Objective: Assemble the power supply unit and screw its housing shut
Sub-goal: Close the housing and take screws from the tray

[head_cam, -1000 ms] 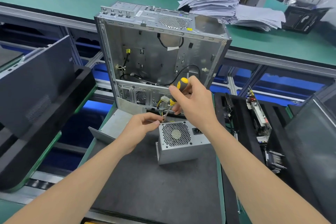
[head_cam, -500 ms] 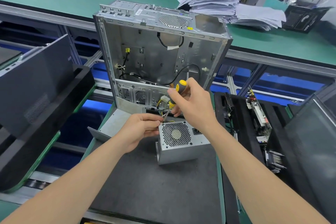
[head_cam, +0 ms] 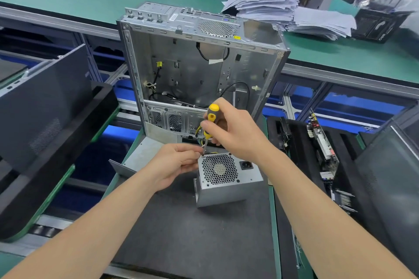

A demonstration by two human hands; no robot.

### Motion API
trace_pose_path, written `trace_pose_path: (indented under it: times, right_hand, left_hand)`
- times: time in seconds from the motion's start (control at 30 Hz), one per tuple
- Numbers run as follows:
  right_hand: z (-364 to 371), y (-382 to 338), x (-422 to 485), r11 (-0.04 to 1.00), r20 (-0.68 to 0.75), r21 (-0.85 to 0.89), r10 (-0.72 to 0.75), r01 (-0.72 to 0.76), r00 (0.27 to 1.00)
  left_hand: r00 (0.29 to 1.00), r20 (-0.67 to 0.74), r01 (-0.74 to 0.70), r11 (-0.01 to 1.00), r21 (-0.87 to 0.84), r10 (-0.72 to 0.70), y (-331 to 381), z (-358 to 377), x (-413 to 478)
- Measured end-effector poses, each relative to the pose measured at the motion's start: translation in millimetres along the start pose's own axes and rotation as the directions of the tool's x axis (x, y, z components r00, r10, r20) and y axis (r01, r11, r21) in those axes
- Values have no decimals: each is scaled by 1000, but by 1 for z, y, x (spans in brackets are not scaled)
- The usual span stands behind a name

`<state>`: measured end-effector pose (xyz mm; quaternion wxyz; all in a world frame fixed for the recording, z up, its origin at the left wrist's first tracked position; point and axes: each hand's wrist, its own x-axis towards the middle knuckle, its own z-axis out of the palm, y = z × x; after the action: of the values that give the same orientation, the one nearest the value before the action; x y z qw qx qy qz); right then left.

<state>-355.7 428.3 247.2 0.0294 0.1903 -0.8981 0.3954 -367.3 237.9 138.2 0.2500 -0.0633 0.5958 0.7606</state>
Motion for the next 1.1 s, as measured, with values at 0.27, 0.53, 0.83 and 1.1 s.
trace_pose_path:
  times: [0.27,0.53,0.83,1.1]
  right_hand:
    - [-12,-8,5,986,126,-102,-122,136,984]
    - [13,-13,8,947,-161,-317,-101,45,982]
    - [-15,-13,7,994,282,-29,-97,109,955]
    - [25,-18,4,981,-241,-91,143,-169,960]
  left_hand:
    - [997,-31,75,996,-52,-77,7,5,-1]
    - [992,-67,105,992,-72,-109,8,10,-1]
    - [989,-69,123,986,-111,-131,10,13,-8]
    - [992,-59,112,992,-64,-116,13,15,-11]
